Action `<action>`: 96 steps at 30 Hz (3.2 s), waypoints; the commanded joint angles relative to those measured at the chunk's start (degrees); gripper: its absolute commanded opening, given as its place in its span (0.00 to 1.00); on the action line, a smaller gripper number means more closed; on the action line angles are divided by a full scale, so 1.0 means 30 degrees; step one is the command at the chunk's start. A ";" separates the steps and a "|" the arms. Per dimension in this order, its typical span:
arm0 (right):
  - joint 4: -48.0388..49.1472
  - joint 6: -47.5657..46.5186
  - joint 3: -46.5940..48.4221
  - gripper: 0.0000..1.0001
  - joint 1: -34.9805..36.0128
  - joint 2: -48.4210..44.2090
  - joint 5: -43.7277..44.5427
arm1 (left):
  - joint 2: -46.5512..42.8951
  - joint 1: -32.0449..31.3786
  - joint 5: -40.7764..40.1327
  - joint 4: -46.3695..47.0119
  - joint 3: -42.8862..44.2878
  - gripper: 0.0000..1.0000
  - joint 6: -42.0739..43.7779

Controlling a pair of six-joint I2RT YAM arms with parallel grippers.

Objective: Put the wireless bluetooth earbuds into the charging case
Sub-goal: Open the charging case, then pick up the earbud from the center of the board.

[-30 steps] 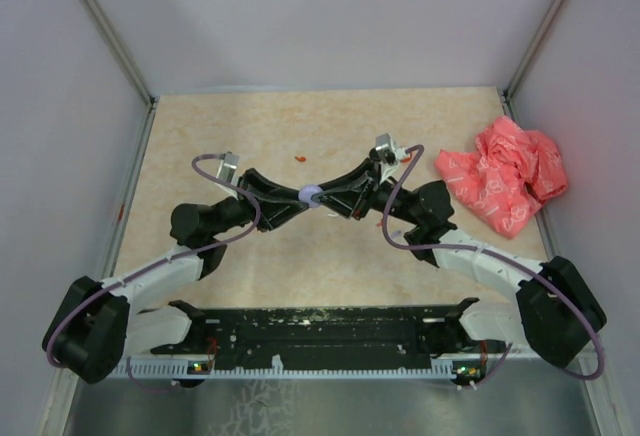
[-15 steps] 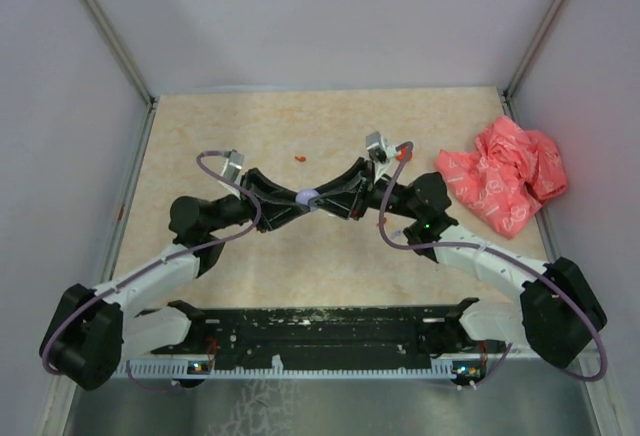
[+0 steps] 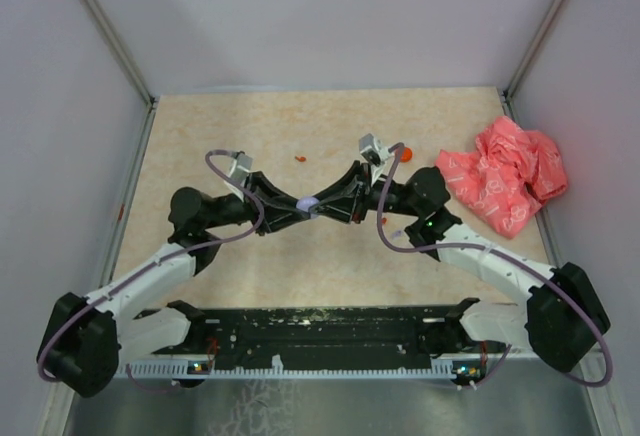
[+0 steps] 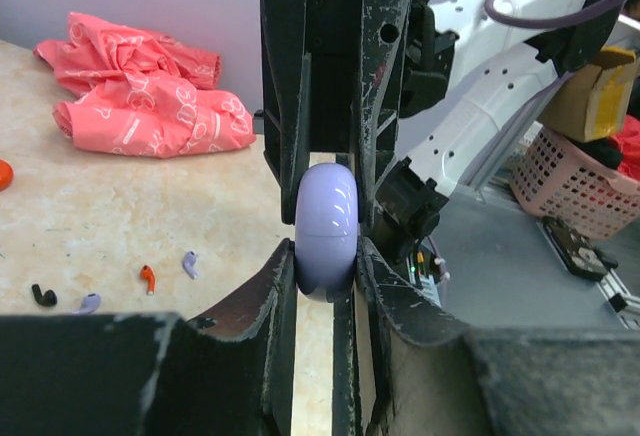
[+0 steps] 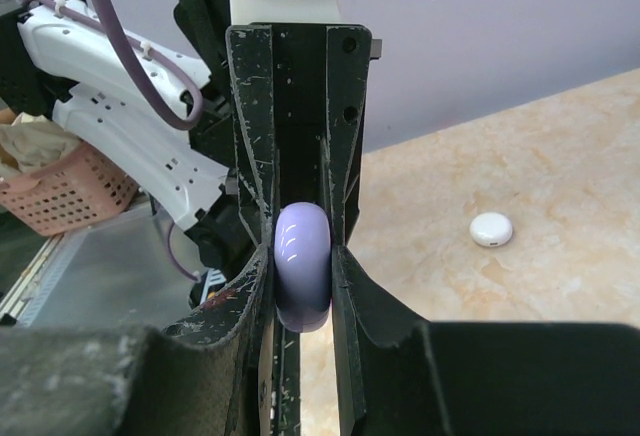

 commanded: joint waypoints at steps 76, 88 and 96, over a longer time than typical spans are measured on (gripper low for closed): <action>-2.2146 -0.5083 0.3284 0.48 -0.1525 -0.1385 1.5686 | -0.5742 -0.0360 -0.8343 -1.2220 0.0119 0.00 1.2503; -2.4152 -0.3273 0.2145 0.45 -0.2531 0.0204 1.9609 | -0.5311 -0.0019 -0.7961 -1.3965 0.1064 0.00 1.4020; -2.2937 -0.1505 0.1169 0.42 -0.3203 0.1702 2.0091 | -0.5191 0.0104 -0.7639 -1.5348 0.1475 0.00 1.4830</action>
